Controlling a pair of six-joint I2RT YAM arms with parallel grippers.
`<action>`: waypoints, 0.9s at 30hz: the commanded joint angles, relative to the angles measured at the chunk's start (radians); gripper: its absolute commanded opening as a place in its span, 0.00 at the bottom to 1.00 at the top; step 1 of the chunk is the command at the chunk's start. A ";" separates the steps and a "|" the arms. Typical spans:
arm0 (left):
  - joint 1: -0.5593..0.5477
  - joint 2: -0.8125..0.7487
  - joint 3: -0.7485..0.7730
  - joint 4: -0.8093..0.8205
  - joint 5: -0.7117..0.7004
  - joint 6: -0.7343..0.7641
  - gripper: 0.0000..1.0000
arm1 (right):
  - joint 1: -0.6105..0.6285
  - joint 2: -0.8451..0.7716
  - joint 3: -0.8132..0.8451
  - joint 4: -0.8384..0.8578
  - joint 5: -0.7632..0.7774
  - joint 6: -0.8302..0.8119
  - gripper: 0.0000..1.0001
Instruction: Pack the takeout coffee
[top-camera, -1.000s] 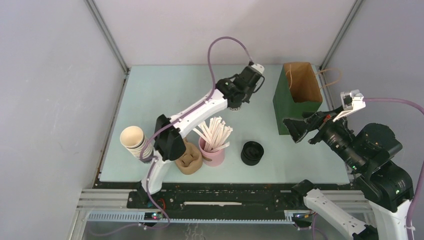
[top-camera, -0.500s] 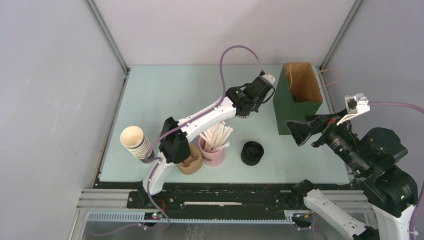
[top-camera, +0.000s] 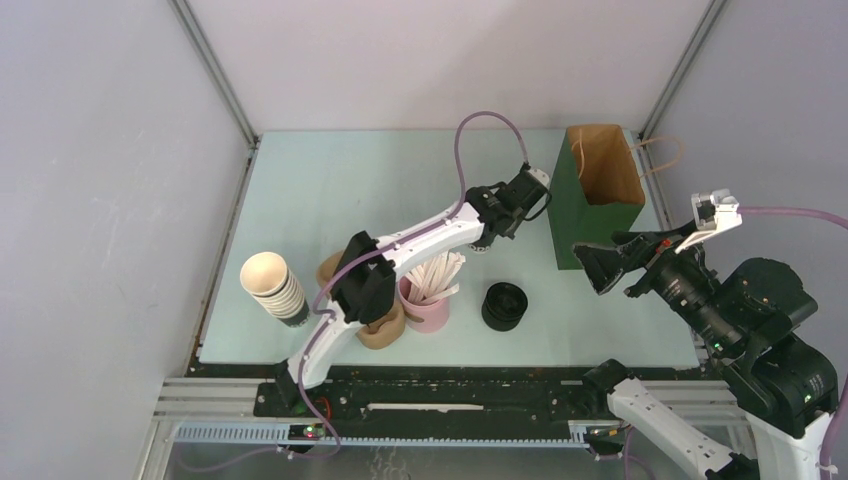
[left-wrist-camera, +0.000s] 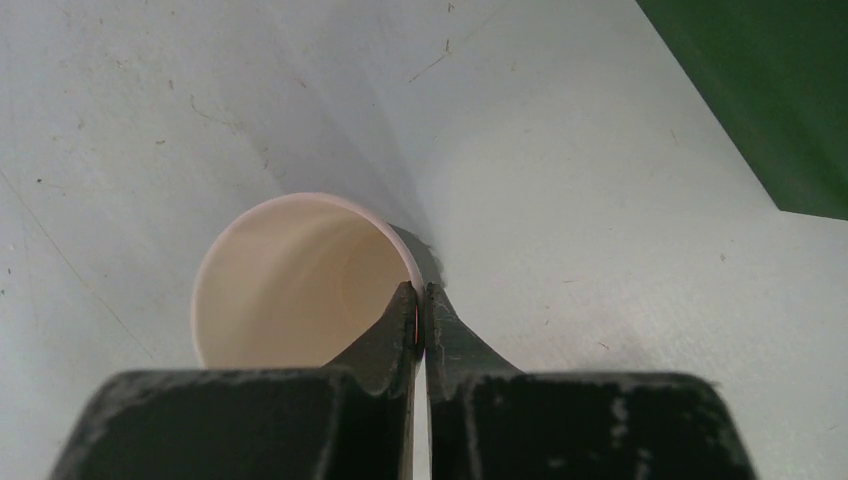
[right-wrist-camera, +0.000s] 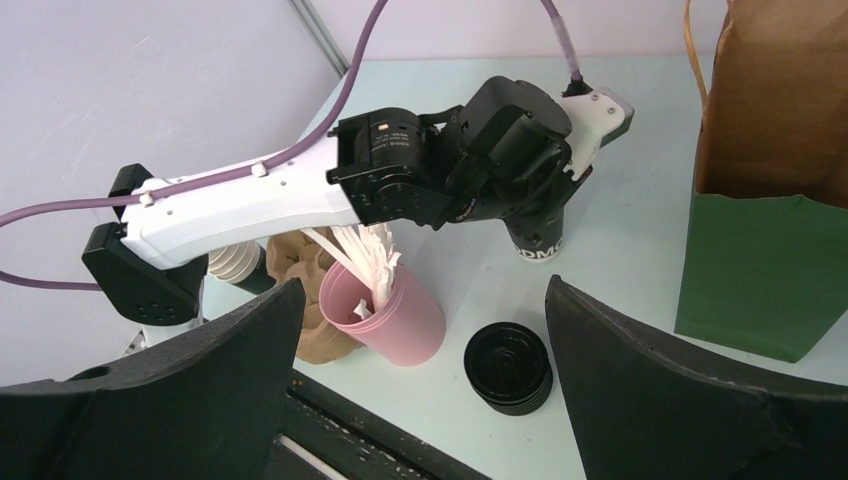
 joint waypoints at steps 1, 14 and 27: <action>0.001 0.000 -0.017 0.030 -0.017 -0.022 0.06 | 0.002 -0.007 0.025 -0.001 0.011 0.003 0.99; 0.001 -0.065 -0.059 0.028 -0.038 -0.025 0.37 | 0.002 0.000 0.018 0.006 0.006 0.007 0.99; -0.005 -0.300 0.099 -0.162 0.009 0.021 0.77 | 0.002 -0.002 0.021 -0.076 0.096 -0.055 0.99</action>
